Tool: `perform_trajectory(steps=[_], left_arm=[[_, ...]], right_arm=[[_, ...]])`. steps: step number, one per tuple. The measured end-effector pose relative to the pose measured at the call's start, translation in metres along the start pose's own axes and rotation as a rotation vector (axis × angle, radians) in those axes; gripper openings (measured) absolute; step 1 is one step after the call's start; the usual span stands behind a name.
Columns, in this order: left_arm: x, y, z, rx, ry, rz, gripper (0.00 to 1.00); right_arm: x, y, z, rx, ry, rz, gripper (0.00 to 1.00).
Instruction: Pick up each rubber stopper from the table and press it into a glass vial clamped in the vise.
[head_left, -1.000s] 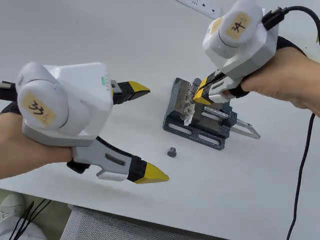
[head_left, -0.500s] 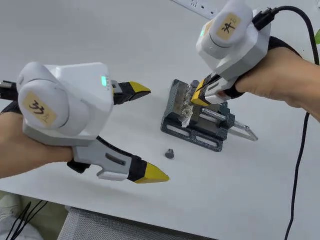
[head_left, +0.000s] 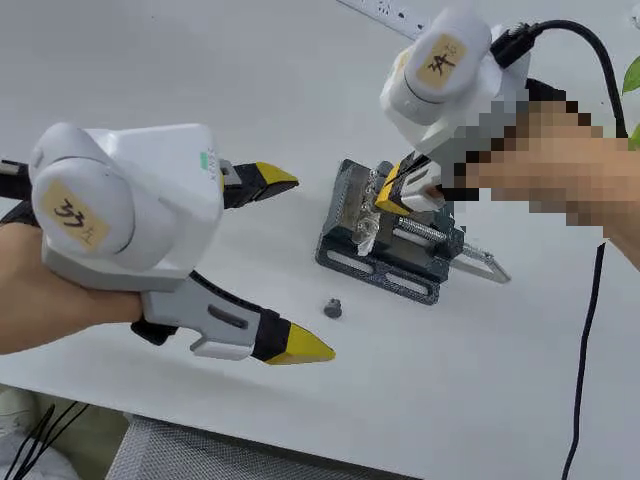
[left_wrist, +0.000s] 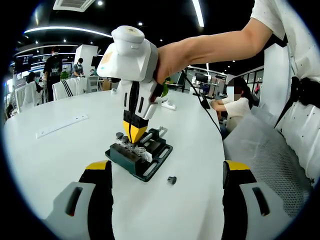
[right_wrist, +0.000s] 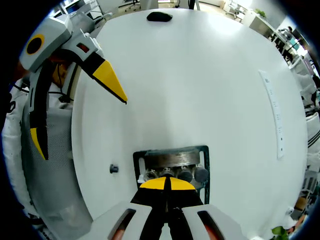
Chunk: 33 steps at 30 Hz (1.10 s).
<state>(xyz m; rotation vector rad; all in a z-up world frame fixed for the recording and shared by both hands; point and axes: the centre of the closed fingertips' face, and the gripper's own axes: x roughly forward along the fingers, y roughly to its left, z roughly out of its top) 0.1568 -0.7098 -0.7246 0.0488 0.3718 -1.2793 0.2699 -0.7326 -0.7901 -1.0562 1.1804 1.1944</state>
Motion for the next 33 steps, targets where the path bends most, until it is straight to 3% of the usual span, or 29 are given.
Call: perform_trajectory(steps=[13,19,20,21,24,27,33], left_arm=[[0.0005,-0.0017,0.0005,0.001,-0.003,-0.005,0.91],[0.0018,-0.0007,0.0075,0.013,-0.006,-0.003,0.91],[0.0017,-0.0011,0.0080,0.015,-0.004,-0.004,0.91],[0.0016,-0.0020,0.0081,0.018,0.001,-0.007,0.91],[0.0003,-0.0029,0.0072,0.032,0.018,-0.009,0.91],[-0.0020,-0.0018,0.0088,0.027,0.017,0.001,0.91],[-0.0044,-0.0009,0.0058,0.030,0.034,0.011,0.91]], right_arm=[[0.0004,0.0002,0.0002,0.008,0.004,0.016,0.00],[-0.0005,-0.0028,0.0002,0.012,0.002,0.020,0.00],[-0.0005,-0.0038,0.0003,-0.015,0.007,0.013,0.00],[-0.0014,-0.0023,0.0015,-0.095,0.015,-0.002,0.00],[-0.0028,-0.0047,0.0009,-0.019,-0.016,0.013,0.00],[-0.0042,-0.0053,0.0001,0.013,-0.069,0.018,0.00],[-0.0052,-0.0057,-0.0008,0.043,-0.115,0.011,0.00]])
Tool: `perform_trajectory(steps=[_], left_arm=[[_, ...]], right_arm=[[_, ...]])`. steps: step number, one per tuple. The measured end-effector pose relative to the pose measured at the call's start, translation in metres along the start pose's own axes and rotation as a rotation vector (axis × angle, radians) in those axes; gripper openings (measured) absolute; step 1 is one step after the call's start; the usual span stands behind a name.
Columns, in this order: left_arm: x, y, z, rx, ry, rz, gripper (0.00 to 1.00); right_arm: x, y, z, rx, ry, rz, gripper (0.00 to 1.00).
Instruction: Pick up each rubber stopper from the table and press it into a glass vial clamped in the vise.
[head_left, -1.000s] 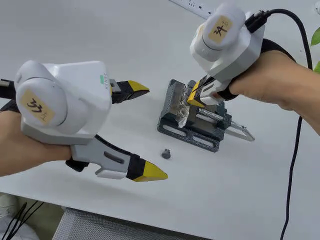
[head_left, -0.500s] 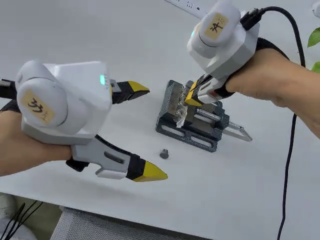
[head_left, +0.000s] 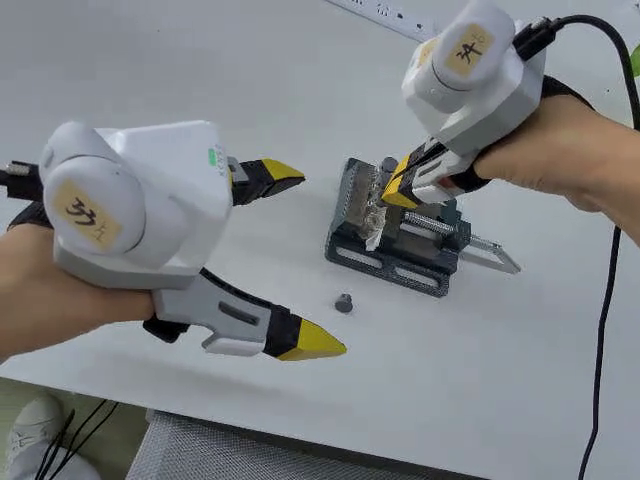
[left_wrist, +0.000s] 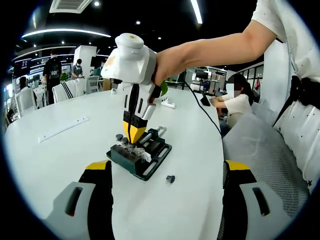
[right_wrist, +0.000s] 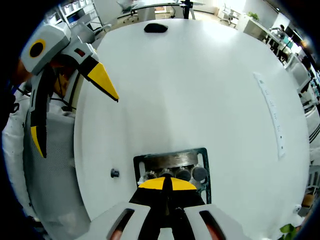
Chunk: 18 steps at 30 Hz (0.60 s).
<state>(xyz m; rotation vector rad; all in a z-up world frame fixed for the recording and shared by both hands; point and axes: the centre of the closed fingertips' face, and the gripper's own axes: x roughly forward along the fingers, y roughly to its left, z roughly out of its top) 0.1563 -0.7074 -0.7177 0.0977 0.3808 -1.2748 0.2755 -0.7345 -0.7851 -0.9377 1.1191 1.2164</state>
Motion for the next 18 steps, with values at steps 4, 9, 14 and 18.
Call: perform_trajectory(steps=[4,9,14,18], left_arm=[[-0.0007,-0.0009,0.0019,0.000,0.001,0.002,0.91],[0.0001,-0.0025,0.0022,0.004,0.008,0.002,0.91],[0.0017,-0.0049,0.0029,0.003,0.009,-0.003,0.91],[0.0020,-0.0065,0.0013,0.004,0.014,-0.008,0.90]], right_arm=[[-0.0016,0.0016,-0.0013,0.016,-0.014,0.005,0.00],[-0.0051,0.0028,-0.0013,0.039,-0.049,0.007,0.00],[-0.0008,0.0045,0.0003,0.038,-0.062,0.010,0.00],[0.0012,0.0055,0.0022,0.027,-0.057,0.010,0.00]])
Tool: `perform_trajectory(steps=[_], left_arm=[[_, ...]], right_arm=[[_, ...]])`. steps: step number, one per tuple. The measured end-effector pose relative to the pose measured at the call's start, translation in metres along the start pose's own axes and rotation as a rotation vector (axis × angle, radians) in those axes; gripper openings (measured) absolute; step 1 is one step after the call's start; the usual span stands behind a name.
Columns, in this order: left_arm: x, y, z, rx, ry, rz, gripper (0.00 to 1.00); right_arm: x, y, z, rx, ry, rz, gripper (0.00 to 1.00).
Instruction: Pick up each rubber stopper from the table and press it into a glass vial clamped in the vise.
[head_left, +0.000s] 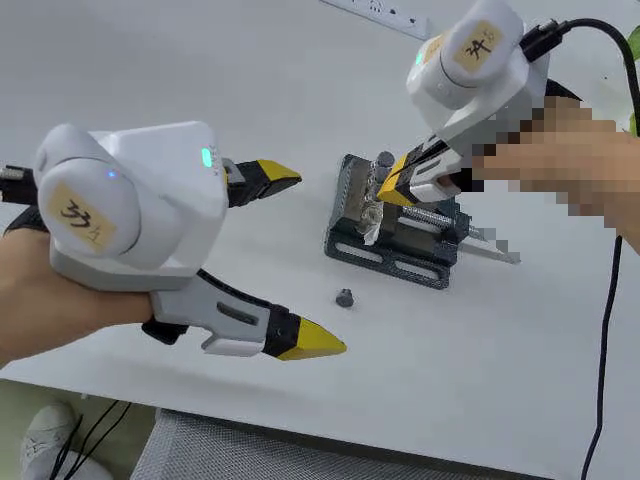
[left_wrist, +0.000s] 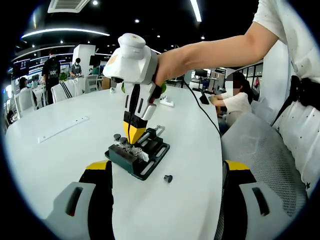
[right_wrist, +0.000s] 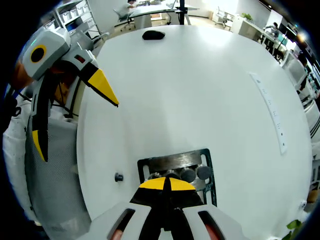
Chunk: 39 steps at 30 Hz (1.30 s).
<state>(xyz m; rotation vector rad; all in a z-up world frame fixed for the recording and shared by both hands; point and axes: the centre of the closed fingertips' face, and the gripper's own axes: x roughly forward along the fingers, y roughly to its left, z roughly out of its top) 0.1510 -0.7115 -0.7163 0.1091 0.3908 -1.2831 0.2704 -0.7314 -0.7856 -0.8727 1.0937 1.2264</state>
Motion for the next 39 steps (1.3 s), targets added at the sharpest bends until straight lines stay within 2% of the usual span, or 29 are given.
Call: perform_trajectory(steps=[9,12,18,25,28,32,39], left_arm=[[0.000,0.000,0.001,-0.003,-0.007,0.005,0.90],[0.000,0.000,0.001,-0.003,-0.007,0.004,0.90],[-0.002,-0.001,0.003,0.008,0.001,0.002,0.90],[-0.004,-0.001,0.003,0.014,0.013,0.007,0.90],[-0.005,0.000,0.004,0.018,0.016,0.012,0.91],[-0.006,0.000,0.004,0.021,0.022,0.016,0.91],[-0.008,0.001,0.007,0.024,0.025,0.026,0.91]], right_arm=[[0.002,0.003,0.001,-0.056,0.034,-0.009,0.00],[0.001,0.003,0.000,-0.051,0.033,0.001,0.00],[-0.001,0.001,-0.001,-0.008,-0.018,0.002,0.00],[-0.002,0.004,-0.002,-0.003,-0.035,-0.010,0.00],[-0.006,0.003,-0.003,0.012,-0.059,-0.018,0.00],[-0.013,0.003,-0.004,0.026,-0.079,-0.028,0.05],[-0.024,0.004,-0.005,0.073,-0.147,-0.038,0.11]])
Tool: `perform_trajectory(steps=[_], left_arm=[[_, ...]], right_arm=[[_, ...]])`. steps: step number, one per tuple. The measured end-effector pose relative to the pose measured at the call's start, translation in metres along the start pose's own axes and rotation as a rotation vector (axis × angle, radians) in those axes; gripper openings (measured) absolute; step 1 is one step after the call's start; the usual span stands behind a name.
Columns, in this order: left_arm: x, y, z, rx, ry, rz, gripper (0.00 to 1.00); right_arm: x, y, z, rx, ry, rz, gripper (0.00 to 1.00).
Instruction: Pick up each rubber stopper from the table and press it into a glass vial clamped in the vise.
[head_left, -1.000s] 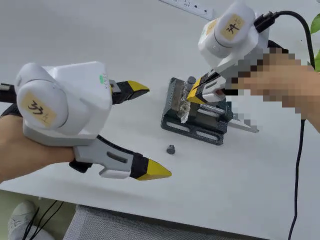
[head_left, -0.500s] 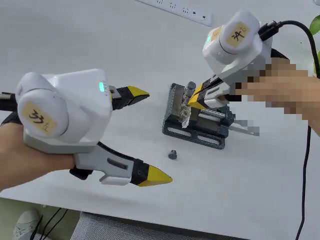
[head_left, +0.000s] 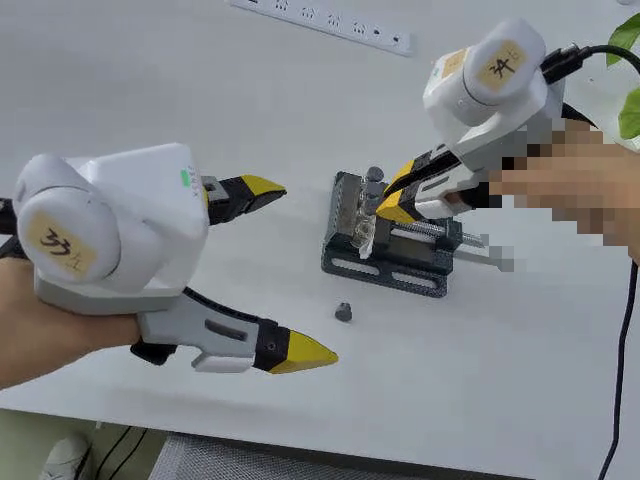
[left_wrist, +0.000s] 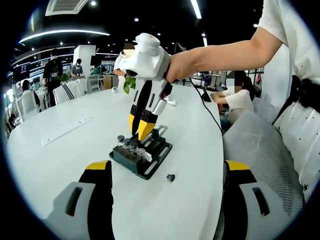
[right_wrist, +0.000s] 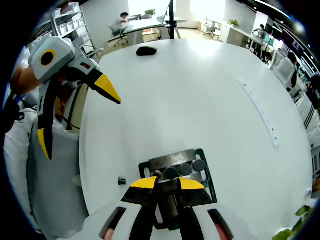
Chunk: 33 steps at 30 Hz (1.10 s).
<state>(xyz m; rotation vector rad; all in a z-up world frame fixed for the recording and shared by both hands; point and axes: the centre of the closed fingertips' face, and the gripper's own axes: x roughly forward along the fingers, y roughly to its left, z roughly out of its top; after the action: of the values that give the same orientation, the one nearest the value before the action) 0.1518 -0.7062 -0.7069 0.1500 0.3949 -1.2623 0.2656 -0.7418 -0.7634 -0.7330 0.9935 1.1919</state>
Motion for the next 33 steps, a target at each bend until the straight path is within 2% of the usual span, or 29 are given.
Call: perform_trajectory(steps=[18,28,33], left_arm=[[-0.007,0.000,0.004,0.024,0.017,0.018,0.91],[-0.010,0.000,0.005,0.032,0.025,0.027,0.91],[-0.013,0.000,0.004,0.033,0.030,0.032,0.91]], right_arm=[[-0.027,0.005,-0.016,0.093,-0.129,-0.098,0.25],[-0.035,0.018,-0.025,0.153,-0.202,-0.150,0.38],[-0.035,0.029,-0.029,0.187,-0.236,-0.167,0.42]])
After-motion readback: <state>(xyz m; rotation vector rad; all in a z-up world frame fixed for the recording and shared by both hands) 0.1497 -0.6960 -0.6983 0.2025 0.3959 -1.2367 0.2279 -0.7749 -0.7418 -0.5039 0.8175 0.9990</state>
